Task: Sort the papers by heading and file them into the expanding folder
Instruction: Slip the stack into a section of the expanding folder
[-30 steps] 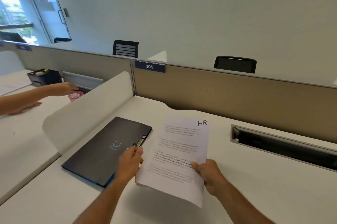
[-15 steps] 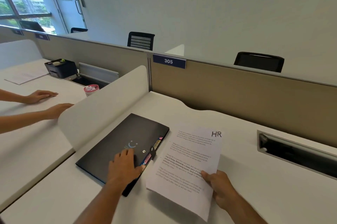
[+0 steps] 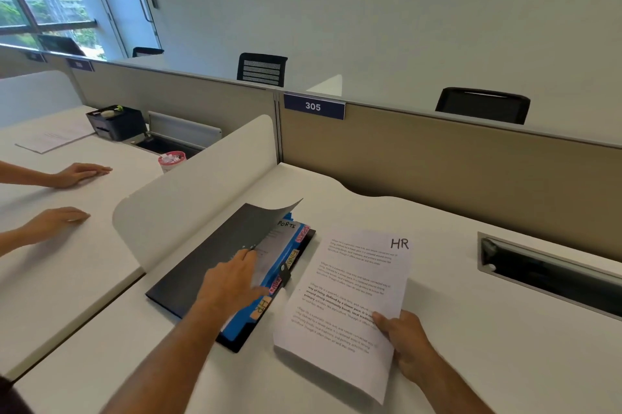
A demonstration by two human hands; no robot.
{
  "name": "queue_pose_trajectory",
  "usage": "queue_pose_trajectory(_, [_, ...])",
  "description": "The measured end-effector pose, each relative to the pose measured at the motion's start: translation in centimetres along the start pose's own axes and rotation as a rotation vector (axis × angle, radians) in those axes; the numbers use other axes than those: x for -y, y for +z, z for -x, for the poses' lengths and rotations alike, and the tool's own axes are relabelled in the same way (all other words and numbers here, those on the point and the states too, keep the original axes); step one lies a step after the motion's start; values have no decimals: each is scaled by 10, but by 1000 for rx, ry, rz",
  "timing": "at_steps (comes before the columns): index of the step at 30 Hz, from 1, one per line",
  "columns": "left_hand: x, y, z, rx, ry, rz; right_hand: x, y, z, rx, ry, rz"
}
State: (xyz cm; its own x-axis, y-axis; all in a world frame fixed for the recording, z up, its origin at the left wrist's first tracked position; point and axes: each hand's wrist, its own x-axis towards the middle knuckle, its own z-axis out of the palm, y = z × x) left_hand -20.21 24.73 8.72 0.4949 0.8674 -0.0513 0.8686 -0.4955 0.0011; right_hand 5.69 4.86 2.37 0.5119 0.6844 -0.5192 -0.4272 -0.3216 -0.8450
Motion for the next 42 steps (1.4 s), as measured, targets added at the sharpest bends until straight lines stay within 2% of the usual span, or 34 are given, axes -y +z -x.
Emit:
queue_pose_trajectory(4, [-2, -2, 6, 13, 0, -56, -3, -2, 1, 19, -21, 15])
queue_pose_trajectory(8, [0, 2, 5, -21, 1, -12, -3, -3, 2, 44, -40, 27])
queue_pose_trajectory(13, [3, 0, 1, 58, 93, -56, -7, -3, -2, 46, -60, 37])
queue_pose_trajectory(16, [-1, -3, 3, 95, 84, -82, -9, -3, -5, 52, -65, 46])
queue_pose_trajectory(20, [-1, 1, 3, 53, 23, -42, -8, -5, -4, 64, -66, 39])
queue_pose_trajectory(37, [0, 9, 5, -25, -20, -104, -9, -4, -7, 47, -62, 43])
queue_pose_trajectory(42, [4, 11, 0, -18, 73, -110, -7, -3, -4, 46, -66, 45])
